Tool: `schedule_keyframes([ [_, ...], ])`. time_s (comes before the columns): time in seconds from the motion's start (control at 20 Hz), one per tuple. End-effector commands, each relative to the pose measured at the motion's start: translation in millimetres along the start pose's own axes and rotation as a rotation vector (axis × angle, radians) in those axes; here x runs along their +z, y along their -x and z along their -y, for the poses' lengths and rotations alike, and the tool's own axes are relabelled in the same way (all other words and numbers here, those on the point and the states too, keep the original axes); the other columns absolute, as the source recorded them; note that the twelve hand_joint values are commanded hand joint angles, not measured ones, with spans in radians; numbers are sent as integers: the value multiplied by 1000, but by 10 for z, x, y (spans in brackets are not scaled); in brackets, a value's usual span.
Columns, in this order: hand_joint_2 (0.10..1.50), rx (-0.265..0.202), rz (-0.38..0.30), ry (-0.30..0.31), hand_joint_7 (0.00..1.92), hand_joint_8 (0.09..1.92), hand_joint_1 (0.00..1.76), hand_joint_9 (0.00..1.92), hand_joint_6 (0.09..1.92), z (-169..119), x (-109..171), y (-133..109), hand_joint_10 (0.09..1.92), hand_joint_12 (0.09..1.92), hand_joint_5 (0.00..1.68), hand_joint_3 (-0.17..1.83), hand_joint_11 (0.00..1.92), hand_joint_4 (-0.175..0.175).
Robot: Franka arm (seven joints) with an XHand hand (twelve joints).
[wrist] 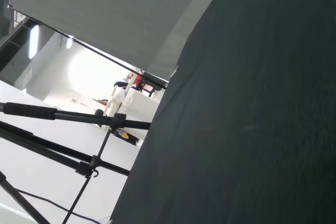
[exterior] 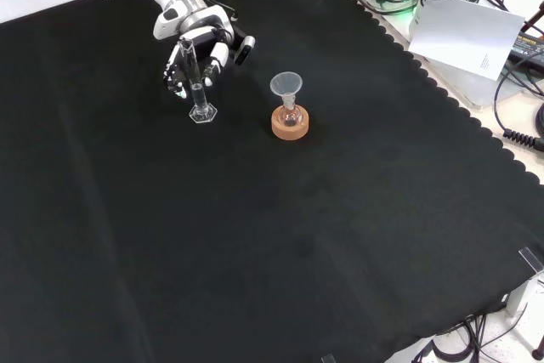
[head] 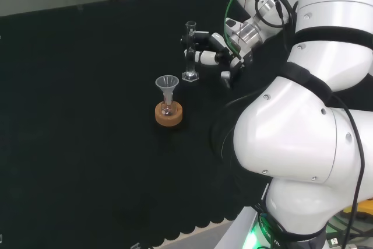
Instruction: Pick up the graduated cylinder.
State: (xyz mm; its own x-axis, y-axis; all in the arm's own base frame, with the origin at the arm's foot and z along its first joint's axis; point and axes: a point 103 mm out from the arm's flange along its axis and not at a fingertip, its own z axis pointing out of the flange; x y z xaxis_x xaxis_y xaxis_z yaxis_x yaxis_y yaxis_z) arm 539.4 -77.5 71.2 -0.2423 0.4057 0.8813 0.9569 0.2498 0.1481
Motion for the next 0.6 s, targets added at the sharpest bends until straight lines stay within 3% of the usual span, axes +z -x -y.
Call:
schedule_keyframes([
  [0.05, 1086, 18, 11, 9, 659, 571, 1138, 938, 640, 46, 71, 12, 402, 1191, 639, -175, 601, 19],
  [0.6, 1092, 16, 13, -2, 779, 567, 1139, 985, 686, 50, 70, 31, 379, 1179, 638, -175, 635, 33],
])
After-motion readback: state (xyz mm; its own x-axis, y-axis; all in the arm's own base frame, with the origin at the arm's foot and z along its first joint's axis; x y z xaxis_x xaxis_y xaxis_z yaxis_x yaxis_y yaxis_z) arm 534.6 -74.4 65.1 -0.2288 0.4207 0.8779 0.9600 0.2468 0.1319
